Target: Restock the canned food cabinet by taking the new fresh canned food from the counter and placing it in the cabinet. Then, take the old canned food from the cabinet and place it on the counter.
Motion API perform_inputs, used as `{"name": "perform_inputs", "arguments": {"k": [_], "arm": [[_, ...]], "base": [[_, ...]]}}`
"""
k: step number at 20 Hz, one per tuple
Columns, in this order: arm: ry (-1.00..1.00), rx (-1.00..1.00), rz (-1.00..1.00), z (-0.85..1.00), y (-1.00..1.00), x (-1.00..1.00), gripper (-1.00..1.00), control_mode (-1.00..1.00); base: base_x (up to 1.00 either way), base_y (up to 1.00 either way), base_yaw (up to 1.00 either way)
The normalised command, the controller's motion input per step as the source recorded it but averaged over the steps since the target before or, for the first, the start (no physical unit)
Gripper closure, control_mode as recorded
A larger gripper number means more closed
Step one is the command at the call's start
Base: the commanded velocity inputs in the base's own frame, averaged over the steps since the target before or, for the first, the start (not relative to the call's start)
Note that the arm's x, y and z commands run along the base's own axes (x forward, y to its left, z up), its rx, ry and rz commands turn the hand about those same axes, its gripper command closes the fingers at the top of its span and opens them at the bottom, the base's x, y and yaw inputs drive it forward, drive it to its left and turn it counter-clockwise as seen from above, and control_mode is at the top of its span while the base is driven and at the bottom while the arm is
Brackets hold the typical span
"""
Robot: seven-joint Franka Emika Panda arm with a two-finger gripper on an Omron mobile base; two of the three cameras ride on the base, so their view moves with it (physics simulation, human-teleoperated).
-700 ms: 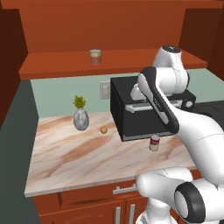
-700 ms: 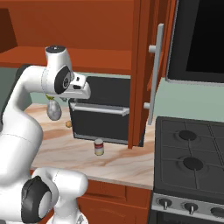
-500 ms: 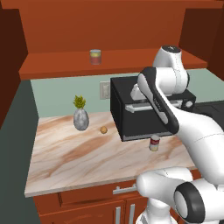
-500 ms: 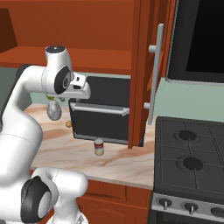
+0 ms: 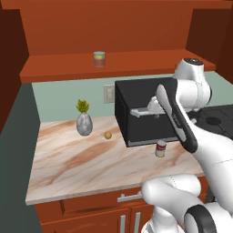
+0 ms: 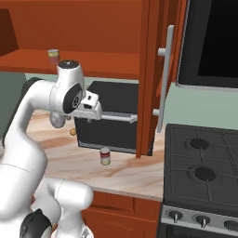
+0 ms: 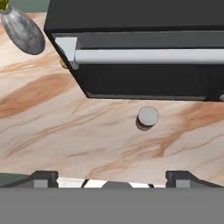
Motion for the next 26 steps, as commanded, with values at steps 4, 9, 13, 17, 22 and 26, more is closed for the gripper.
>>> {"name": "perform_inputs", "arguments": {"k": [4,9,13,17,22,26], "arm": [[0.01,0.11,-0.06,-0.82,-0.57,-0.41,-1.00,-1.00],[0.03,0.02,-0.06,-0.62,-0.38,-0.08,-1.00,-1.00],[0.04,0.00,-0.12,-0.36,-0.15,0.13,-1.00,-1.00],[0.04,0.00,-0.10,-0.23,-0.10,0.28,-1.00,-1.00],[0.04,0.00,-0.07,-0.20,-0.07,0.31,-1.00,-1.00],[0.12,0.00,-0.02,-0.33,-0.01,0.30,-1.00,-1.00]], "base": [[0.00,0.00,0.00],[0.00,0.00,0.00],[0.00,0.00,0.00],[0.00,0.00,0.00],[0.00,0.00,0.00],[0.00,0.00,0.00]]}}
